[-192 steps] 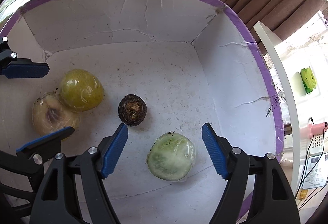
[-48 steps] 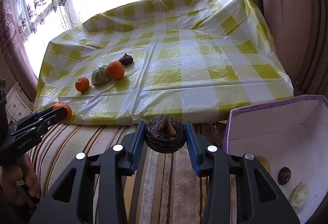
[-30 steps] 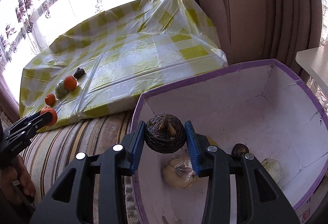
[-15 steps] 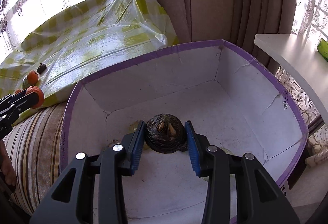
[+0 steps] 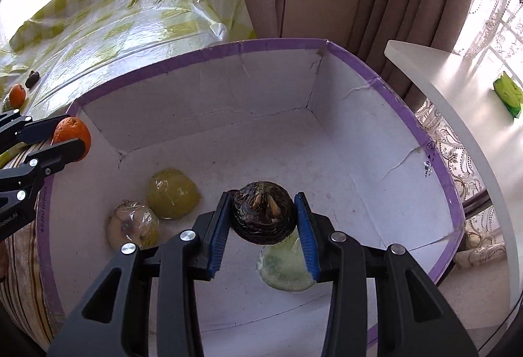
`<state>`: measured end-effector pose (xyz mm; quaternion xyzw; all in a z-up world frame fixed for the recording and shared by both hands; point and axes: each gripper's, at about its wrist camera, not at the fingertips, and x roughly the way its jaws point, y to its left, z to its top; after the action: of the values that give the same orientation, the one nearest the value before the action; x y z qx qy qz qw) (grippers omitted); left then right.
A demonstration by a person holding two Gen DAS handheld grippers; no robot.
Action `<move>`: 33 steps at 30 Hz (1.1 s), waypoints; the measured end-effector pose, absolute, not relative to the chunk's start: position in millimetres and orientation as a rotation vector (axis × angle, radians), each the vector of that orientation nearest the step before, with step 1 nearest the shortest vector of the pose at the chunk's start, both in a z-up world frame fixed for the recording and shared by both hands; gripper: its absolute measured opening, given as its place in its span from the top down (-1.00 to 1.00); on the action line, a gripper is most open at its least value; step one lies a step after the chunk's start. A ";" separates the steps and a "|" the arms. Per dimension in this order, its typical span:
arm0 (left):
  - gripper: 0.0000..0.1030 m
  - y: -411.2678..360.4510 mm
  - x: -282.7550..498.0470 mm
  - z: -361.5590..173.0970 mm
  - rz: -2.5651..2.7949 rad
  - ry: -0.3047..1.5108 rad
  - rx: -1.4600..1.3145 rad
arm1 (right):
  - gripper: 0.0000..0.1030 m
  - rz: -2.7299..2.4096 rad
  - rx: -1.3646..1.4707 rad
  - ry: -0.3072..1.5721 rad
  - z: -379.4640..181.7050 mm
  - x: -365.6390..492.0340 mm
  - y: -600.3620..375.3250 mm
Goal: Organize fruits
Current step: 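Open left tool to drop tangerine while right tool releases dark bulb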
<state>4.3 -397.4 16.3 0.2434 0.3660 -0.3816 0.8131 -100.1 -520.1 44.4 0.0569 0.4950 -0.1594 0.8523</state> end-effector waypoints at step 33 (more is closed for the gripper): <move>0.20 -451.7 17.4 -47.4 -0.685 0.836 0.914 | 0.23 -0.221 -0.024 1.310 -8.6 -59.9 -497.3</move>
<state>17.4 -451.7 -47.4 0.4198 0.3840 -0.3145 0.7599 -59.9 -497.3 -8.6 -0.0113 0.6080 -0.1026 0.7872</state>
